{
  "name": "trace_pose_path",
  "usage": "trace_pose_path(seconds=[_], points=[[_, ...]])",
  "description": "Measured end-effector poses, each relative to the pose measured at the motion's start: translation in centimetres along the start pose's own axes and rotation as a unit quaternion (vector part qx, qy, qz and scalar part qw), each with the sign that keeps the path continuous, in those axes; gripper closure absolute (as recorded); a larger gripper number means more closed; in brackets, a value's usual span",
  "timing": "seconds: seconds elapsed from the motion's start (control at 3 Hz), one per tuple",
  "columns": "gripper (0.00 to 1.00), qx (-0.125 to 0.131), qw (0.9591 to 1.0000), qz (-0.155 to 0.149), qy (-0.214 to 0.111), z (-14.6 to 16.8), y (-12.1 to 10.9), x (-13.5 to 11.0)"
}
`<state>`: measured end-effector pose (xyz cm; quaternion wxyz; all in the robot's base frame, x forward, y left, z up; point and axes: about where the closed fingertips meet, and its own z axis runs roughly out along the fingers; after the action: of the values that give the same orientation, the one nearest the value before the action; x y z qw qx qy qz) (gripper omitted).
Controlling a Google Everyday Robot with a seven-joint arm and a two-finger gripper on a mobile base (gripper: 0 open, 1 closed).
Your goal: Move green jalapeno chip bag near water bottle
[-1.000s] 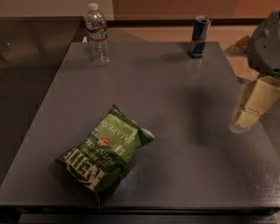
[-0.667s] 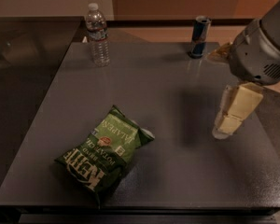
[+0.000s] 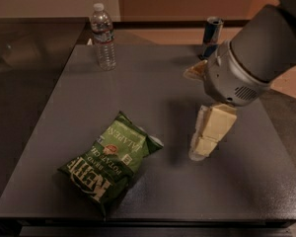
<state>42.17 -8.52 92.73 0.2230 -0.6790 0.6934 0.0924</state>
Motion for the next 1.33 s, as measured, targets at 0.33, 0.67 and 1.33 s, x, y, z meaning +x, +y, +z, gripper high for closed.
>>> trace_pose_path(seconds=[0.33, 0.67, 1.33], points=[[0.00, -0.006, 1.0000, -0.004, 0.000, 2.3, 0.6, -1.3], [0.00, -0.004, 1.0000, -0.009, -0.002, 4.7, 1.0, -2.3], [0.00, -0.021, 0.9998, 0.002, -0.006, 8.5, 0.8, -3.5]])
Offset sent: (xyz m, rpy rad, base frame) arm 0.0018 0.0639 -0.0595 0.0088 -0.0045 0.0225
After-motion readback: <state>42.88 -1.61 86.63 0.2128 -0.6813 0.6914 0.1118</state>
